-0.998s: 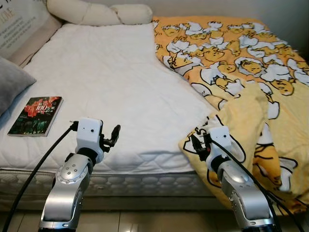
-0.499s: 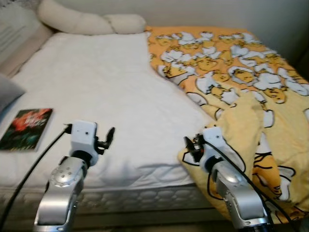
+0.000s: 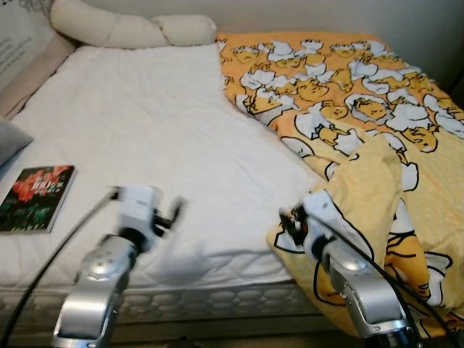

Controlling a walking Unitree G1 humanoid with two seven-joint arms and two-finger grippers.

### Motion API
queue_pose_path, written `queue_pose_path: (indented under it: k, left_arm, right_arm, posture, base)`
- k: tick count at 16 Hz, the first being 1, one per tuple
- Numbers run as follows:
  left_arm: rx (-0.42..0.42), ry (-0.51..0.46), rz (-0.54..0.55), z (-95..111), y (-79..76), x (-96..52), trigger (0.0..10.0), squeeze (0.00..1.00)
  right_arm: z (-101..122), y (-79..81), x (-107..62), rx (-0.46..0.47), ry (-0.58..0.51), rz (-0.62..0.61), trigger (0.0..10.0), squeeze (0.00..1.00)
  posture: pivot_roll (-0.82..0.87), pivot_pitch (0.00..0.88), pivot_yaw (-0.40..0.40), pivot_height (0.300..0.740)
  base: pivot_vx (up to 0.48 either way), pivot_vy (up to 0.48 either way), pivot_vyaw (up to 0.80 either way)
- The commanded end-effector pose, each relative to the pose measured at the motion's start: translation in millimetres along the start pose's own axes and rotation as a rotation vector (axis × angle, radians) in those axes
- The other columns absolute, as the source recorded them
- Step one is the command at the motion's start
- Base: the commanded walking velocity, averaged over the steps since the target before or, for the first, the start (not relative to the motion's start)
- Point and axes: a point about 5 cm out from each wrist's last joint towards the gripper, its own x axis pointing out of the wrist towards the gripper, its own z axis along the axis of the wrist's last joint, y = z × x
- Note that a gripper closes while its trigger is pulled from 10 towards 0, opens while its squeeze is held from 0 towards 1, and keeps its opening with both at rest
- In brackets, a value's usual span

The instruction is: Clean up the room

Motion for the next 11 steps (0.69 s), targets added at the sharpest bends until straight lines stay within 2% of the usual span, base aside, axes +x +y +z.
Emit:
queue_pose_path:
  k: [1, 4, 6, 11]
  left_arm:
    - [0.02, 0.024, -0.057, -1, -3.9, -0.7, 10.0, 0.0]
    - [0.052, 0.055, -0.154, -2, -10.1, 4.7, 10.0, 0.0]
    - [0.092, 0.09, -0.231, -2, -11.9, 8.9, 10.0, 0.0]
    - [0.092, 0.09, -0.231, -2, -11.9, 8.9, 10.0, 0.0]
  right_arm:
    - [-4, 3.1, 6.5, 0.003, 0.041, 0.014, 10.0, 1.0]
    - [-6, -0.6, 29.1, -0.006, 0.088, -0.008, 10.0, 1.0]
    - [-7, 0.6, 43.3, -0.051, 0.145, 0.001, 10.0, 1.0]
    - [-7, 0.6, 43.3, -0.051, 0.145, 0.001, 10.0, 1.0]
  posture:
    - [0.0, 0.0, 0.006, 0.74]
    - [-0.01, 0.0, 0.018, 0.74]
    - [0.0, 0.0, 0.02, 0.74]
    - [0.0, 0.0, 0.02, 0.74]
  base:
    - [0.0, 0.0, 0.0]
    - [0.0, 0.0, 0.0]
    - [0.0, 0.0, 0.0]
    - [0.0, 0.0, 0.0]
